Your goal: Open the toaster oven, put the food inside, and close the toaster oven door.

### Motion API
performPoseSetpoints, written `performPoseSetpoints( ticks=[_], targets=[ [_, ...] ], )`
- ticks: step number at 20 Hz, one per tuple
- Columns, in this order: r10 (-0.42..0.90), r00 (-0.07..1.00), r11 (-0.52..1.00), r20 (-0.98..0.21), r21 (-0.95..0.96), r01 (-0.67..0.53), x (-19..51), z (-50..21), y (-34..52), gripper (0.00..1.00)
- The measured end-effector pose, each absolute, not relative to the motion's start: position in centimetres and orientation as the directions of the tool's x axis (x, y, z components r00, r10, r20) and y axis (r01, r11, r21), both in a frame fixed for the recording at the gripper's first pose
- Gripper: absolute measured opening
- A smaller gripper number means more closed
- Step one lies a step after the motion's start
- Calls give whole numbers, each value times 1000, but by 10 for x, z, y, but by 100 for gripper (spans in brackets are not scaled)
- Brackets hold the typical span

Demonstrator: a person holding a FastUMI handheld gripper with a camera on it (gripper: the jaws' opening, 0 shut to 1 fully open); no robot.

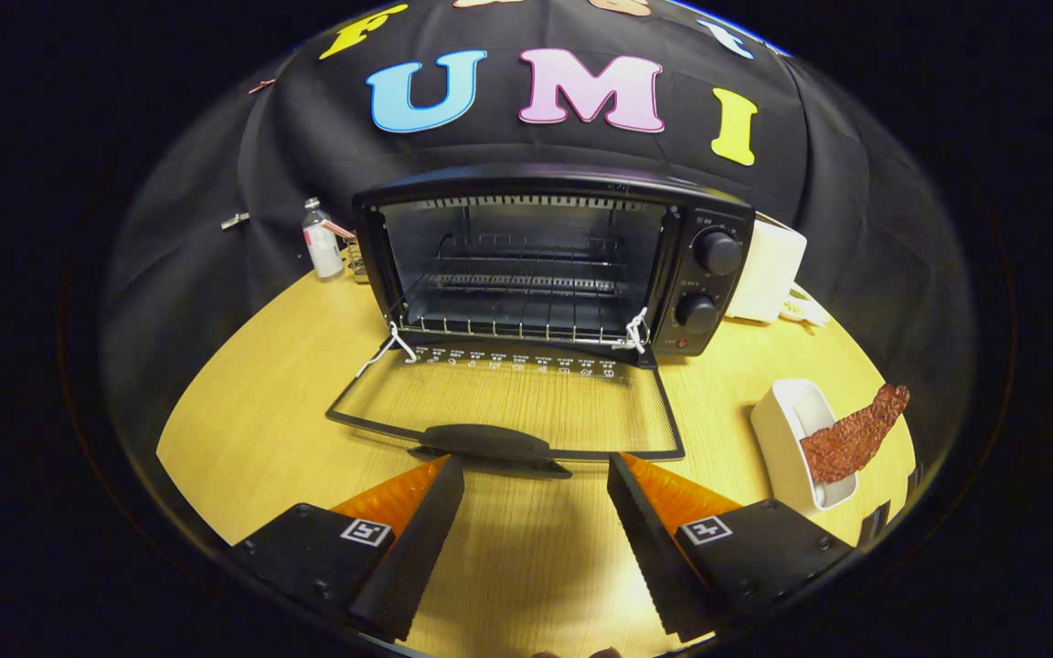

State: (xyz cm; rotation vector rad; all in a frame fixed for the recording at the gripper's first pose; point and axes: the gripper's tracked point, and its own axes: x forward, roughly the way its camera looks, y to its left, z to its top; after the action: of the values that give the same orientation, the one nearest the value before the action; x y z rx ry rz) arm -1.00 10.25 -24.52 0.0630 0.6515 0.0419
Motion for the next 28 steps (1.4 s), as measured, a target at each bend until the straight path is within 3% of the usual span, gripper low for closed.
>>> performPoseSetpoints(
  ticks=[6, 12, 17, 28],
  targets=[
    [71, 838, 997, -542, 26, -68, -32, -187, 52, 98],
    [11, 886, 999, -463, 39, 8, -26, -133, -14, 98],
    [19, 886, 999, -463, 53, 6, -17, -126, -70, 98],
    [-16, 803, 972, -596, 180, 153, -3, -186, -203, 99]
  ],
)
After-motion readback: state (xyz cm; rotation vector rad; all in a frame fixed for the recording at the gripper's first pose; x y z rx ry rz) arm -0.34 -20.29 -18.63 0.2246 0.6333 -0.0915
